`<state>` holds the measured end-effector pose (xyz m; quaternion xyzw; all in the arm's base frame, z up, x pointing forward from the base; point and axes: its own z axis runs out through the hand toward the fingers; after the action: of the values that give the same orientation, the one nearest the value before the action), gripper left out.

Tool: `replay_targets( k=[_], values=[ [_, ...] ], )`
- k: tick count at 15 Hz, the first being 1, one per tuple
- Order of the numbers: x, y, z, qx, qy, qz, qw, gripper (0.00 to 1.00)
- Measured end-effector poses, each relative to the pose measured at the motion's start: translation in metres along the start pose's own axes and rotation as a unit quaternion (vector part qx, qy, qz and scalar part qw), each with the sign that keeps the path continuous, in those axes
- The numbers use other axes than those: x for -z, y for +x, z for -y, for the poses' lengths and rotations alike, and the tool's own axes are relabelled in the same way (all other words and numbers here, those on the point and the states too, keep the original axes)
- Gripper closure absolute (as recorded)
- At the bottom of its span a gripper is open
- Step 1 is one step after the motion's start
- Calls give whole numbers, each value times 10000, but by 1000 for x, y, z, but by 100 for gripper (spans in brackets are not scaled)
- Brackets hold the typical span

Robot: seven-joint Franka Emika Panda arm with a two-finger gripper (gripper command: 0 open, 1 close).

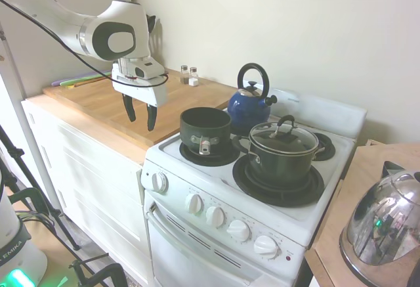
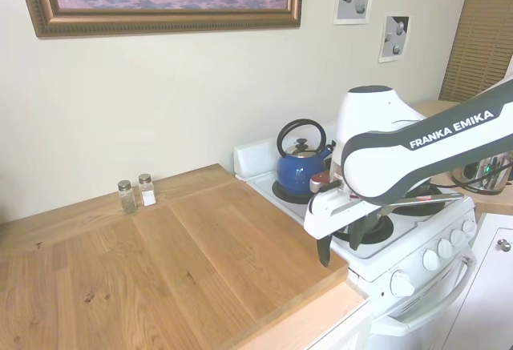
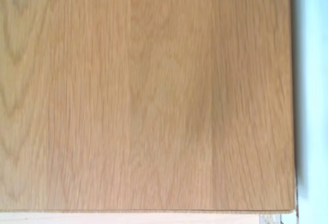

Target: Uncover the lid of the pot

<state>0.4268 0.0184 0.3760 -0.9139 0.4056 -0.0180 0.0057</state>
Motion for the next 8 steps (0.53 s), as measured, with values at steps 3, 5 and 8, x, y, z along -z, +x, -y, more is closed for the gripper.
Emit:
replay_targets(
  k=[3, 5, 8],
  values=[
    [1, 2, -2, 1, 15, -6, 10000, 0],
    [17, 5, -8, -90, 149, -141, 9998, 0],
    [59, -4, -28, -226, 442, -460, 9977, 0]
  ],
)
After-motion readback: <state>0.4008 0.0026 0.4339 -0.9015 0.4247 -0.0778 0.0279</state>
